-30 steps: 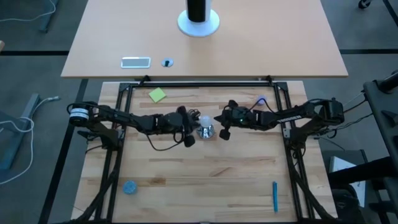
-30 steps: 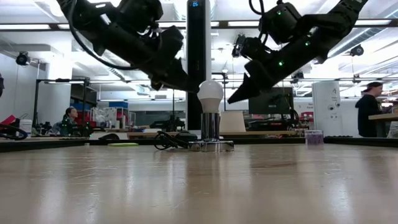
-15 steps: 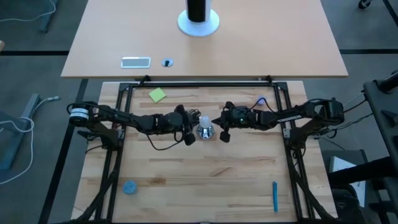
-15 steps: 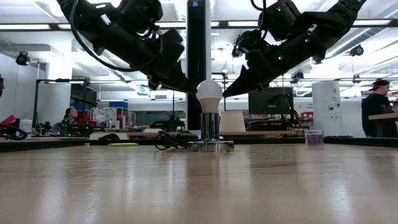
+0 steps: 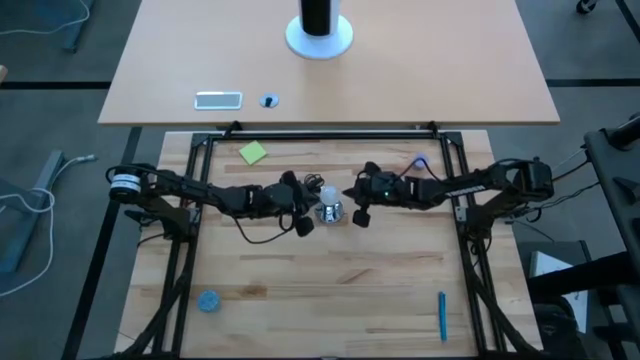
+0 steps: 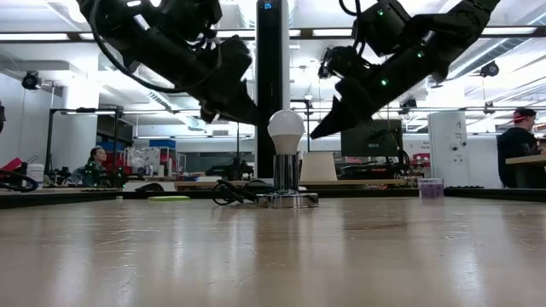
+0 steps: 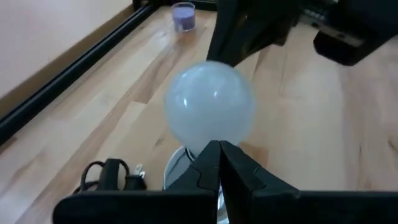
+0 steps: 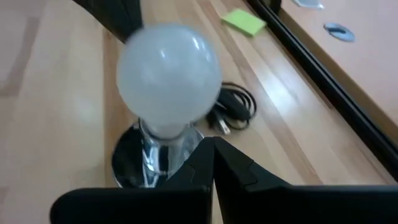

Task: Screw lightbulb
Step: Insert the white lightbulb into the silver lamp

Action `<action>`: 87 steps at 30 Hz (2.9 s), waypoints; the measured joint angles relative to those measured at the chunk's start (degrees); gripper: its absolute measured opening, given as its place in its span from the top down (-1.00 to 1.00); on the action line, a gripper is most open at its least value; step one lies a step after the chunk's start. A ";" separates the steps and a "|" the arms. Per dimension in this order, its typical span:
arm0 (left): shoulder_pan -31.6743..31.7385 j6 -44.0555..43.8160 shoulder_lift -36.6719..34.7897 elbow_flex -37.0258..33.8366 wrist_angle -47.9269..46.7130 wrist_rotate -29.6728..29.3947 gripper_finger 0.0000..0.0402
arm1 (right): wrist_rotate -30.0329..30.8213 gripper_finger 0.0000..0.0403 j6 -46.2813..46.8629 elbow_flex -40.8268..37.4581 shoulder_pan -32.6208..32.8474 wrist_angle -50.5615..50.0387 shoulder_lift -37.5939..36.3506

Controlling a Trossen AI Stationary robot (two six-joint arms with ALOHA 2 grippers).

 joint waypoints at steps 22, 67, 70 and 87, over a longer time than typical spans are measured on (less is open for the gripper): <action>1.38 0.49 0.33 -0.01 -1.32 -1.64 1.00 | -5.83 1.00 1.69 2.39 1.11 -2.36 0.05; 3.92 9.05 -0.33 0.00 1.66 4.02 1.00 | -2.83 1.00 2.60 2.25 2.44 1.23 3.54; 3.77 9.03 -0.35 0.01 1.42 4.41 1.00 | -2.72 1.00 3.18 2.25 2.41 1.38 5.23; 3.24 6.59 -0.22 0.00 -1.33 5.95 1.00 | 0.27 1.00 4.66 2.25 2.18 -2.98 5.96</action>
